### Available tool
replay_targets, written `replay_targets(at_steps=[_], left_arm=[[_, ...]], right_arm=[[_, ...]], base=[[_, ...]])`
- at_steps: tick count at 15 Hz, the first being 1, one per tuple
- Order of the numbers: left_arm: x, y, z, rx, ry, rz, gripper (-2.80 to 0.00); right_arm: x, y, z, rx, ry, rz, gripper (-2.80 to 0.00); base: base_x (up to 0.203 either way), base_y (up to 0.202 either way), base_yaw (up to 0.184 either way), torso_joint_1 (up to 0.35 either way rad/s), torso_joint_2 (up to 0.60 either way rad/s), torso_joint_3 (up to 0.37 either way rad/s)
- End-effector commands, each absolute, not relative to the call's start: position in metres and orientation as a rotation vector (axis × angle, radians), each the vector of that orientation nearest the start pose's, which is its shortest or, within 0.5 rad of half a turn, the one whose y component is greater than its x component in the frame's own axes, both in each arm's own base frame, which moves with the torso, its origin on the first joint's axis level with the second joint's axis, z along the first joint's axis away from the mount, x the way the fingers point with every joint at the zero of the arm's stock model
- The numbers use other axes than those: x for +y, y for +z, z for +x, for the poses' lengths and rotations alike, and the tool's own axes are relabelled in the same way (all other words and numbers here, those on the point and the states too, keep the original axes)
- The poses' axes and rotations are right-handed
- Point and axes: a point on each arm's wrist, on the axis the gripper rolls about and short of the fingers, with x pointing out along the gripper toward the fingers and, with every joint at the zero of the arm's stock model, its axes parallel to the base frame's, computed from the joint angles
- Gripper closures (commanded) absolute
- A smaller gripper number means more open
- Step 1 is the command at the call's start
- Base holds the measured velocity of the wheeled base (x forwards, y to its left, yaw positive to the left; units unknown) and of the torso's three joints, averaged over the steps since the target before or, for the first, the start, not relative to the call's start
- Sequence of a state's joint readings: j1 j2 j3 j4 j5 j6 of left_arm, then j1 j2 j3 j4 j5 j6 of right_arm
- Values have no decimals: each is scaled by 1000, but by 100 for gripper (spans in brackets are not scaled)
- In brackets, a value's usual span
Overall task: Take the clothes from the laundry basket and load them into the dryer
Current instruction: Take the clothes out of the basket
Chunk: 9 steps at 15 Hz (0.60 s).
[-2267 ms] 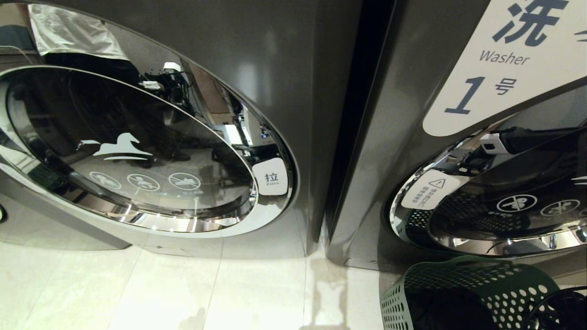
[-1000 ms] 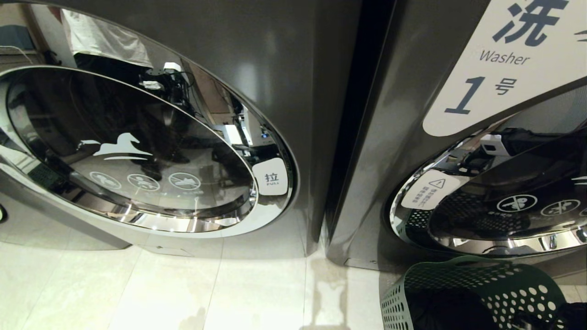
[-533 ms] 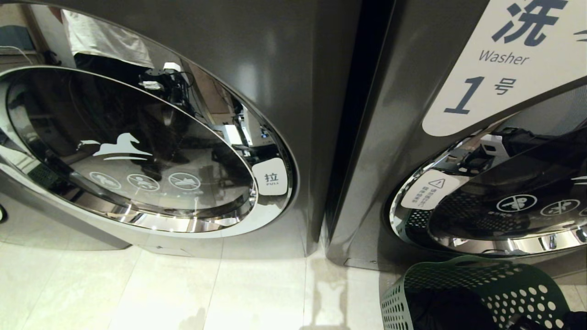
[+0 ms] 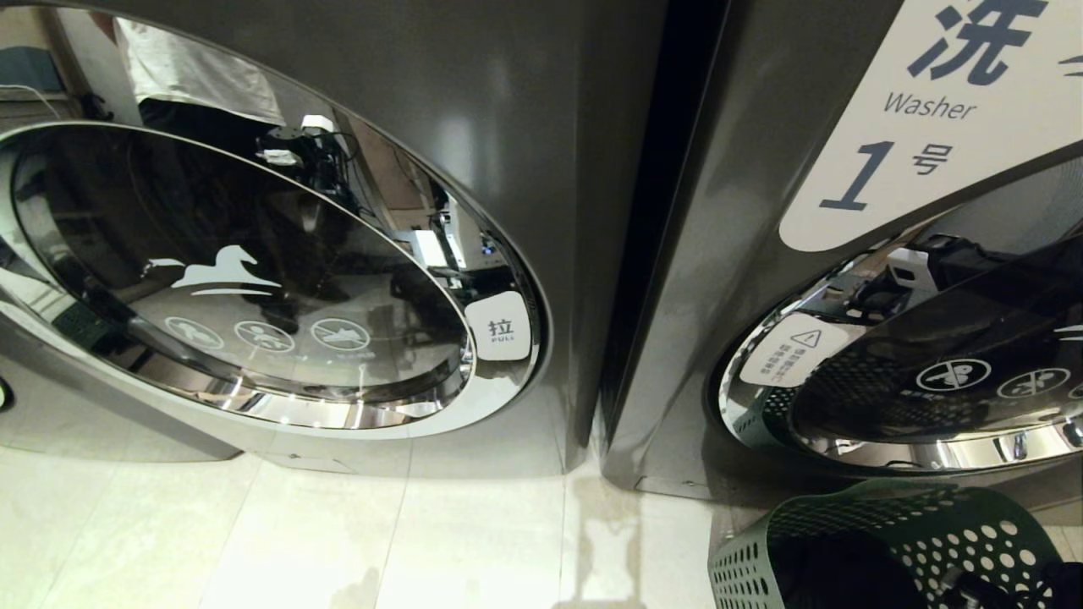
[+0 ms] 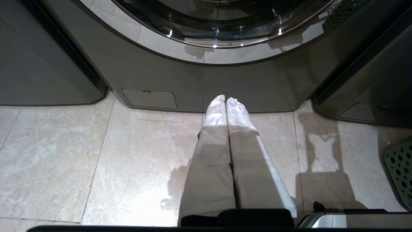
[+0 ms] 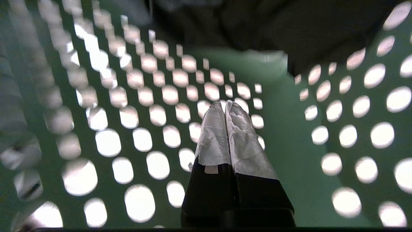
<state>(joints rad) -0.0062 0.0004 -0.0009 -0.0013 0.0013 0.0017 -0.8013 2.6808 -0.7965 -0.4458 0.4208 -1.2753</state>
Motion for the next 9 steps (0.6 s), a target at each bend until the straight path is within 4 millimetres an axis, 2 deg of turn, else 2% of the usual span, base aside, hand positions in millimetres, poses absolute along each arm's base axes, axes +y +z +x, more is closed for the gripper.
replay_targets(at_steps=[1, 4, 9], left_arm=[[0, 76, -23, -3, -5, 2, 0], [0, 76, -23, -3, -5, 2, 0], [0, 76, -23, -2, -5, 2, 0]], right_arm=[[-218, -160, 223, 1084, 428, -331, 0], [-229, -161, 222, 1099, 415, -425, 0], [-263, -161, 231, 1119, 297, -503, 0]], base=[[0, 0, 0, 0, 0, 0], [0, 0, 0, 0, 0, 0], [0, 0, 0, 0, 0, 0]])
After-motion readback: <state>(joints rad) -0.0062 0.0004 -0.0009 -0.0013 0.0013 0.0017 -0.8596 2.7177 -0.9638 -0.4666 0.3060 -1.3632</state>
